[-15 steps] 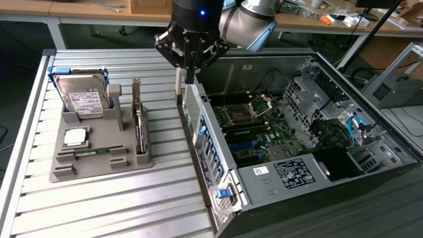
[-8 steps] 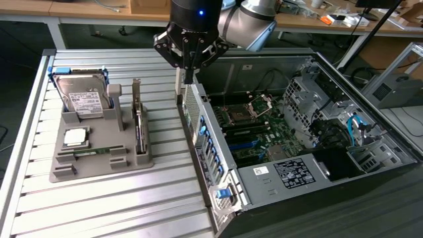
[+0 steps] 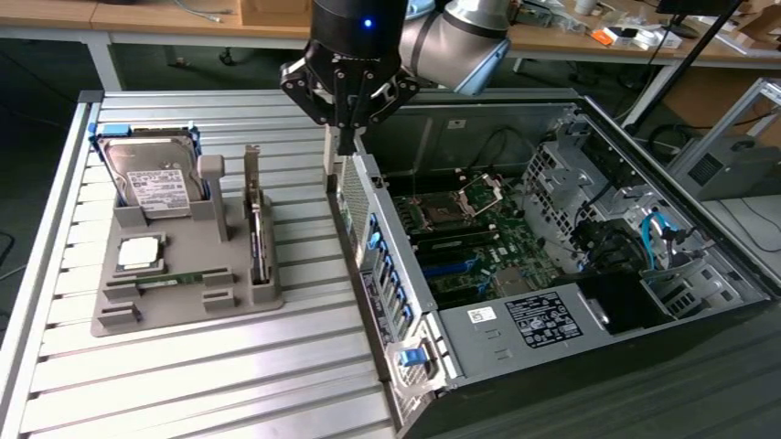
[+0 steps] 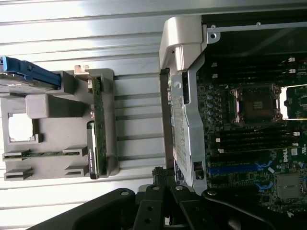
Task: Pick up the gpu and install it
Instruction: 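Reach for the gpu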
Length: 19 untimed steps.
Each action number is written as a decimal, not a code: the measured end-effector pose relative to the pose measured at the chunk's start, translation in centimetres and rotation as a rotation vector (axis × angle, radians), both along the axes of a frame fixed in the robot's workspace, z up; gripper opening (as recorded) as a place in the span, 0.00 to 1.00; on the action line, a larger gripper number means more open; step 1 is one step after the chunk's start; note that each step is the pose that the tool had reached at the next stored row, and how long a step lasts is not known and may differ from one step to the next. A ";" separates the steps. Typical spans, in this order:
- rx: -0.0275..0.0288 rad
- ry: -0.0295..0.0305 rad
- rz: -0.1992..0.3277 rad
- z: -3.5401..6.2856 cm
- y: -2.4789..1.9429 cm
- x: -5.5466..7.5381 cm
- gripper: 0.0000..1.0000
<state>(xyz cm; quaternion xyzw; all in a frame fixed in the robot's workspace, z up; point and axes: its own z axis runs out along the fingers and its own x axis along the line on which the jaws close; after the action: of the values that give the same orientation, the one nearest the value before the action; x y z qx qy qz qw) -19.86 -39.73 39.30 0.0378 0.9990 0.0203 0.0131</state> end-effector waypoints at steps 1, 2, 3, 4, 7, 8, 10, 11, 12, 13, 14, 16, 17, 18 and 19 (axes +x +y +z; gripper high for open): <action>0.0000 0.0000 0.000 0.00 0.00 0.0 0.11; 0.0000 0.0001 0.000 0.01 0.00 0.0 0.11; 0.0000 0.0000 0.000 0.00 0.00 -0.1 0.11; 0.0000 0.0000 0.000 0.00 0.00 -0.1 0.11; 0.0000 0.0000 0.000 0.00 0.00 -0.1 0.11; 0.0000 0.0000 0.000 0.00 0.00 -0.1 0.11; 0.0000 0.0000 0.000 0.00 0.00 -0.2 0.11; 0.0000 0.0000 0.000 0.00 0.00 -0.2 0.11; 0.0000 0.0000 0.000 0.00 0.00 -0.2 0.11; 0.0000 0.0000 0.000 0.00 0.00 -0.3 0.11; 0.0000 0.0000 0.000 0.00 0.00 -0.3 0.11; 0.0000 0.0000 0.000 0.00 0.00 -0.4 0.11; 0.0000 0.0000 0.000 0.00 0.00 -0.4 0.11; 0.0000 0.0000 0.000 0.00 0.00 -0.4 0.11; 0.0000 0.0000 0.000 0.00 0.00 -0.4 0.11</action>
<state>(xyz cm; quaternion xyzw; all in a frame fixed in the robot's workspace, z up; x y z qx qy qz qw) -20.31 -39.73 39.30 0.0378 0.9990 0.0203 0.0131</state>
